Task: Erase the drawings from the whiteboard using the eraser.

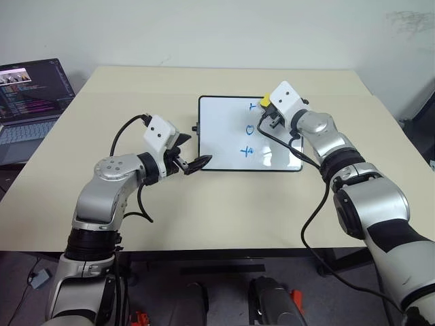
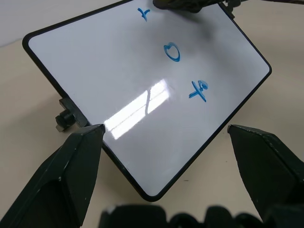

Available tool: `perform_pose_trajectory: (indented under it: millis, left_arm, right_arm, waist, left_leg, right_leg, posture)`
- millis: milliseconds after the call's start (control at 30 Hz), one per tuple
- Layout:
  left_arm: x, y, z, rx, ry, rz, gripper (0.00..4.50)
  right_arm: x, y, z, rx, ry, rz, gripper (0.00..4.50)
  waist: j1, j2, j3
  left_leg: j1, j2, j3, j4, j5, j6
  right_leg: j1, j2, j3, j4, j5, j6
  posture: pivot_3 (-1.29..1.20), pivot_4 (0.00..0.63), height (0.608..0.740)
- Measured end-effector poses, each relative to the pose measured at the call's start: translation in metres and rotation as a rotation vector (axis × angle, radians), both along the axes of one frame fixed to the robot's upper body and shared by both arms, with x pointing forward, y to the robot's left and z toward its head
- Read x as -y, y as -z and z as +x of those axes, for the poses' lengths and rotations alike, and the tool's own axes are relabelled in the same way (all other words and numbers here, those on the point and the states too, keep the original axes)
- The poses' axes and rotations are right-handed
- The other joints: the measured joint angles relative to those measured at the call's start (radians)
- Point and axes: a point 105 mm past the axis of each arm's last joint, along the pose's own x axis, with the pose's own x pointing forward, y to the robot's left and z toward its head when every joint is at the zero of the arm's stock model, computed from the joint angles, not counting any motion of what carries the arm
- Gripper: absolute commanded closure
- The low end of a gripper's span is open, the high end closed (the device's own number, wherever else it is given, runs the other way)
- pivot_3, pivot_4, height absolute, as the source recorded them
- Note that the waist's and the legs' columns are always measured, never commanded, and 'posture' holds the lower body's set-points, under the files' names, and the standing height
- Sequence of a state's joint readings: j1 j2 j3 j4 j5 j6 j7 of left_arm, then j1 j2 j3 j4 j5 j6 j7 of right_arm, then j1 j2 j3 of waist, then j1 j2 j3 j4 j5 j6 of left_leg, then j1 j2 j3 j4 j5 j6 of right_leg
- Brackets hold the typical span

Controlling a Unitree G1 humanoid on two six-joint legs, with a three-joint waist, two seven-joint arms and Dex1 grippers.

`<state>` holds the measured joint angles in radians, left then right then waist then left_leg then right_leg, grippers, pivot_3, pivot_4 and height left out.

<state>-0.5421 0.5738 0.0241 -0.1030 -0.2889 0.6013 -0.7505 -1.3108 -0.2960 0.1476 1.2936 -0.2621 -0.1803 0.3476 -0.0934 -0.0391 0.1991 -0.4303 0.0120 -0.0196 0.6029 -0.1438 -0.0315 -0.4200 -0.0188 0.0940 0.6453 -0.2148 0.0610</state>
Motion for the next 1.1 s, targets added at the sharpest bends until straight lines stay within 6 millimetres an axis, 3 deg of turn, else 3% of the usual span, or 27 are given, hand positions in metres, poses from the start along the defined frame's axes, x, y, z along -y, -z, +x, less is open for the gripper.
perform_pose_trajectory:
  millis: [200,533,700,900,1100]
  left_arm:
    - [0.000,0.000,0.000,0.000,-0.001,0.001,0.00]
    - [0.002,0.002,0.000,-0.003,0.002,0.007,0.00]
    - [0.002,0.002,0.001,-0.001,-0.007,0.008,0.00]
    - [0.002,0.002,0.001,-0.001,-0.006,0.009,0.00]
    - [0.003,0.002,0.001,-0.001,-0.003,0.010,0.00]
  right_arm:
    - [-0.007,0.001,-0.001,-0.008,-0.022,0.010,3.40]
    - [-0.062,0.012,-0.011,-0.034,-0.165,-0.026,3.40]
    - [-0.074,0.012,-0.014,-0.038,-0.194,-0.024,3.40]
    - [-0.078,0.012,-0.015,-0.037,-0.200,-0.024,3.40]
    - [-0.058,0.006,-0.009,-0.026,-0.141,-0.030,3.40]
  waist:
    - [-0.002,0.000,0.000]
    - [-0.042,0.000,0.000]
    - [-0.046,0.000,0.000]
    - [-0.046,0.000,0.000]
    - [-0.039,0.000,0.000]
  left_leg:
    - [0.000,0.000,0.000,0.000,0.000,0.000]
    - [0.001,0.001,-0.001,0.000,0.000,0.000]
    - [0.001,0.000,-0.001,-0.001,0.000,0.000]
    - [0.001,0.000,-0.001,-0.003,0.000,0.000]
    - [0.000,0.000,-0.002,-0.003,0.000,0.000]
  right_leg:
    - [0.000,0.000,0.000,0.000,0.000,0.000]
    - [0.000,0.001,0.000,0.001,0.001,-0.001]
    - [-0.001,0.001,0.000,0.001,0.001,-0.001]
    - [-0.001,0.001,0.000,0.000,0.001,-0.001]
    - [-0.001,0.001,-0.001,0.000,0.001,-0.001]
  posture:
    - [0.00,0.150,0.740]
    - [0.00,0.150,0.740]
    - [0.00,0.150,0.740]
    - [0.00,0.150,0.740]
    - [0.00,0.150,0.740]
